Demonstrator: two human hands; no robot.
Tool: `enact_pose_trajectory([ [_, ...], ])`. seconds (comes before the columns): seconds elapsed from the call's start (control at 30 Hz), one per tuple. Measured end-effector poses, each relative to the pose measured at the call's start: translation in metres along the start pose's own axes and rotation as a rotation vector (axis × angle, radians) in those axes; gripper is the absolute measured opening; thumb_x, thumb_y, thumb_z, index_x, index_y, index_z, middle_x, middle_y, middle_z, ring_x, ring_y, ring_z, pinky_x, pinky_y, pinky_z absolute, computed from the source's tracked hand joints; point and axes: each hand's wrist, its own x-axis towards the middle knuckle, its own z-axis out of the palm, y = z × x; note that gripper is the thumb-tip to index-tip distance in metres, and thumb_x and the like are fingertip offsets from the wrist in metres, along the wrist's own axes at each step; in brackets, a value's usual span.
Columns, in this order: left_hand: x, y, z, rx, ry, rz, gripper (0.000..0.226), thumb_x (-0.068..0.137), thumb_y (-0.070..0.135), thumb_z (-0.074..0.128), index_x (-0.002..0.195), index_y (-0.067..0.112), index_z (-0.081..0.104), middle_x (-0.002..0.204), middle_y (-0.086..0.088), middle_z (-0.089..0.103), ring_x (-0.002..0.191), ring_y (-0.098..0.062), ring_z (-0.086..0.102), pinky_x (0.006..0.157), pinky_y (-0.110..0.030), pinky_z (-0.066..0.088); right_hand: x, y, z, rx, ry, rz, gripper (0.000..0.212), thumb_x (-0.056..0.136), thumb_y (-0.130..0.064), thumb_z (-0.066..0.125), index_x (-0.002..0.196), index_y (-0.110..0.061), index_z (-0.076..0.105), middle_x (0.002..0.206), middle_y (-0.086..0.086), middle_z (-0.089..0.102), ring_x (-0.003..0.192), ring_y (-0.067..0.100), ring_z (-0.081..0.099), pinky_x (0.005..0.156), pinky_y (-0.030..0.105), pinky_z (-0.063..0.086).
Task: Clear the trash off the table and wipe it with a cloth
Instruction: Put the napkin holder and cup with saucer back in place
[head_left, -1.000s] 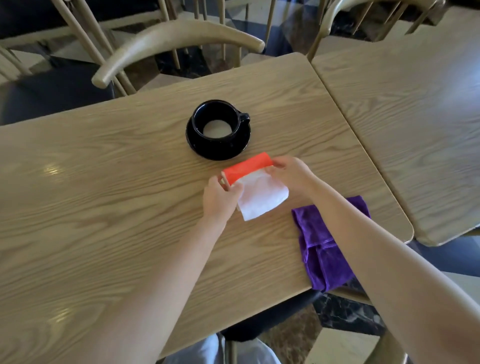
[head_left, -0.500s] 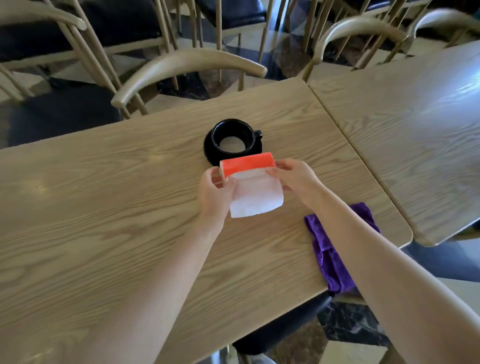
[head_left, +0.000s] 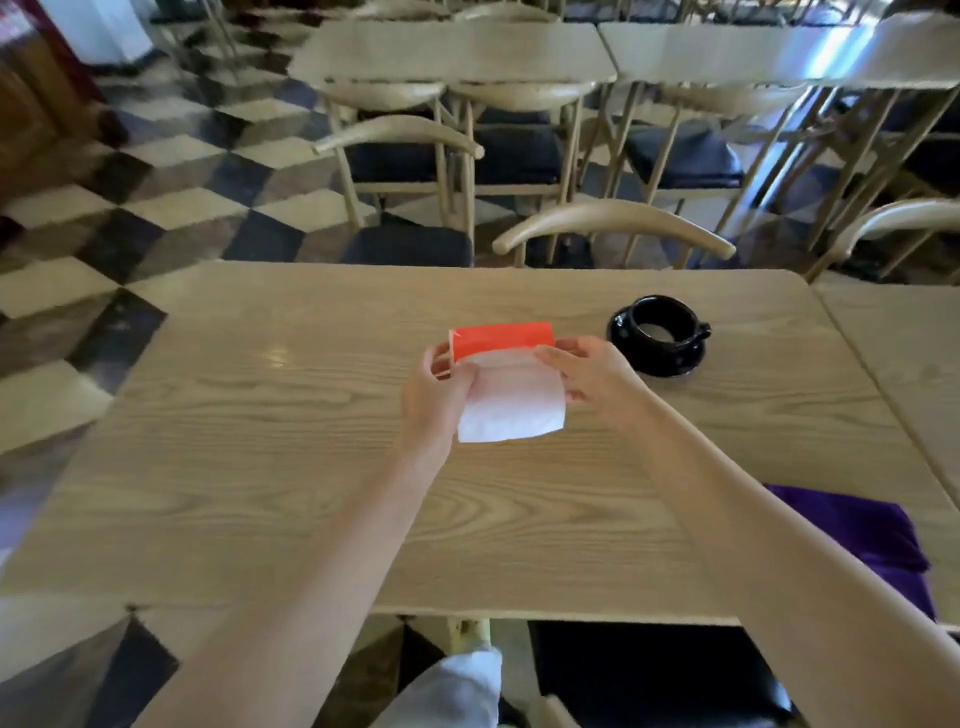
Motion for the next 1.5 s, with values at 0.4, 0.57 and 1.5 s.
enact_pose_trajectory([
  [0.4,0.061,0.040,-0.188,-0.005,0.270,0.040,0.041,0.088,0.026,0.059,0.128,0.022,0.052,0.111,0.003,0.059,0.098,-0.016,0.056,0.079,-0.030,0.048,0.018,-0.119,0.191,-0.014,-0.210,-0.072,0.023,0.091,-0.038,0.055,0.100,-0.018,0.062,0.096,0.003,0.066,0.088,0.019,0.065,0.073,0.029,0.054],
  [0.57,0.137,0.032,-0.253,0.084,0.262,0.031,0.042,0.087,0.028,0.059,0.127,0.020,0.055,0.119,-0.002,0.062,0.105,-0.021,0.059,0.091,-0.042,0.051,0.068,-0.142,0.274,0.017,-0.248,0.008,0.021,0.094,-0.027,0.052,0.107,-0.012,0.059,0.098,0.003,0.063,0.088,0.019,0.061,0.070,0.028,0.051],
  [1.5,0.476,-0.059,-0.354,0.305,0.048,-0.242,0.043,0.089,0.020,0.057,0.132,0.019,0.054,0.121,-0.004,0.064,0.112,-0.023,0.059,0.100,-0.042,0.047,0.324,-0.133,0.494,-0.030,-0.075,0.290,0.016,0.093,-0.021,0.049,0.095,-0.010,0.060,0.089,0.005,0.062,0.092,0.026,0.064,0.092,0.043,0.054],
])
